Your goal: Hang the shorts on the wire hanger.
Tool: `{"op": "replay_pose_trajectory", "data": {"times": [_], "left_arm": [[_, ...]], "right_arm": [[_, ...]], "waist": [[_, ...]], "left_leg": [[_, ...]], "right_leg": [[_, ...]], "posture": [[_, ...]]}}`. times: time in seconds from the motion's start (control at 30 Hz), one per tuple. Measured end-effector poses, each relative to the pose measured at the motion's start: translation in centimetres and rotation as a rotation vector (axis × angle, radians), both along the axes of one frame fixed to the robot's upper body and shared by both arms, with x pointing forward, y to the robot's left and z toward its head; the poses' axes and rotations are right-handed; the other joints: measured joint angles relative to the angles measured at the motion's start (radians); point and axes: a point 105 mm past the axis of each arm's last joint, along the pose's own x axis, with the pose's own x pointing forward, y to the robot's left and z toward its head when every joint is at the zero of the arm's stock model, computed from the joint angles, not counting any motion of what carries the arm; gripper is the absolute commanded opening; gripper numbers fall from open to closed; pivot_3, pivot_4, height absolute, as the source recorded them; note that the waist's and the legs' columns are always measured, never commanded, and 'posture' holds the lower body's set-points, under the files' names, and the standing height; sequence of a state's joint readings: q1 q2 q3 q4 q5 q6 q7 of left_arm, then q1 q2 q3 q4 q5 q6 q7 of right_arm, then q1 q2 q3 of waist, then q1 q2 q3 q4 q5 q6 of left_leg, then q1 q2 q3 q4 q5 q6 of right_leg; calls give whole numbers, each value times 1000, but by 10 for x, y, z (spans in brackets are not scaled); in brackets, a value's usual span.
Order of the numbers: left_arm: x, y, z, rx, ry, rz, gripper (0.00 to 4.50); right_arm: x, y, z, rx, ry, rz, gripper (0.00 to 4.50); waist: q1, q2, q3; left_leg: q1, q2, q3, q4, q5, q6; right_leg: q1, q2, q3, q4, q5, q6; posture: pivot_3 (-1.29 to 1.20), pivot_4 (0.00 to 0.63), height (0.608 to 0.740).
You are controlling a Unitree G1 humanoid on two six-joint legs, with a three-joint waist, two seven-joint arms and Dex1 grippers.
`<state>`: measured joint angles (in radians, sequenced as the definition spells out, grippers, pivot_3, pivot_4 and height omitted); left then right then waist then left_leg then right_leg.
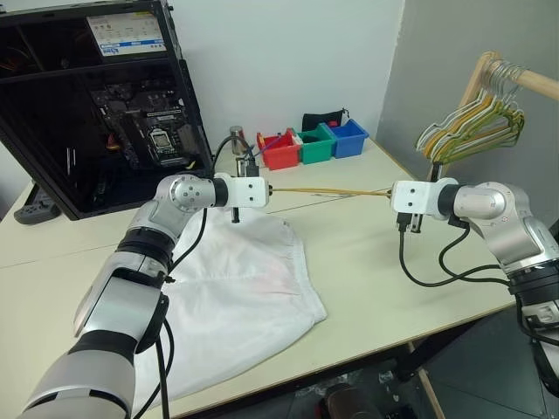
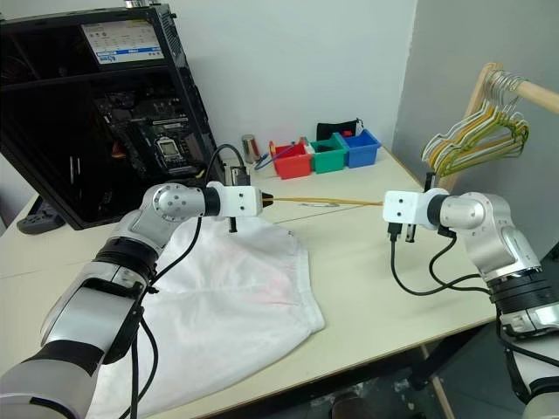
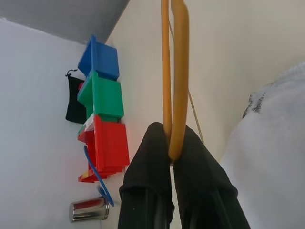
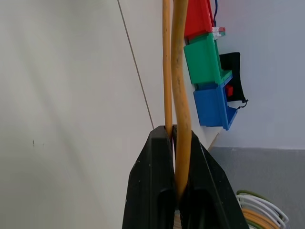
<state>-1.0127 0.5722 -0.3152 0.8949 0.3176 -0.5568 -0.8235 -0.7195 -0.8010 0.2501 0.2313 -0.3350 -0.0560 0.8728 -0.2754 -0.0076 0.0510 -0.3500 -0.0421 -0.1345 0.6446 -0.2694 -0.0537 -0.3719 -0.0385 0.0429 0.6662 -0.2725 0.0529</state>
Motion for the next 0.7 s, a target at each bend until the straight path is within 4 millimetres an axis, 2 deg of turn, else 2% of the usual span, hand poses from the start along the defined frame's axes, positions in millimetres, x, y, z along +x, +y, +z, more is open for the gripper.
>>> {"op": "replay_pose_trajectory", "data": {"times": [0.2,0.33,0.43,0.5,0.6,0.7], "left_arm": [[-2,-1,13,-86,-14,-25,2150],[-7,-3,26,-158,-20,-68,3056],[-20,-5,39,-214,-10,-140,3627],[-28,0,38,-247,33,-156,4125],[-40,15,30,-412,181,-84,4479],[-56,39,15,-491,268,23,4479]], "right_arm": [[0,0,-1,4,2,-2,0],[0,1,-2,7,6,-4,0],[0,-1,-7,17,23,-17,0],[0,-10,-17,21,60,-51,0],[-5,-37,-31,58,160,-140,0],[-23,-73,-47,95,317,-250,0]], "waist": [[0,0,0],[0,0,0],[-1,1,0],[0,1,-1],[4,0,-1],[7,1,-1]], "left_leg": [[0,0,0,0,0,0],[0,0,0,0,0,0],[0,1,1,0,0,0],[1,1,0,0,0,0],[1,0,0,1,0,0],[2,0,0,1,0,1]], "right_leg": [[0,0,0,0,0,0],[0,0,0,0,0,0],[0,-1,1,1,1,-1],[0,0,1,1,1,-1],[0,0,1,5,1,-1],[-1,-1,3,7,0,-3]], "posture": [[-246,0,740],[-239,0,740],[-231,0,740],[-227,0,740],[-224,0,740],[-227,0,740]]}}
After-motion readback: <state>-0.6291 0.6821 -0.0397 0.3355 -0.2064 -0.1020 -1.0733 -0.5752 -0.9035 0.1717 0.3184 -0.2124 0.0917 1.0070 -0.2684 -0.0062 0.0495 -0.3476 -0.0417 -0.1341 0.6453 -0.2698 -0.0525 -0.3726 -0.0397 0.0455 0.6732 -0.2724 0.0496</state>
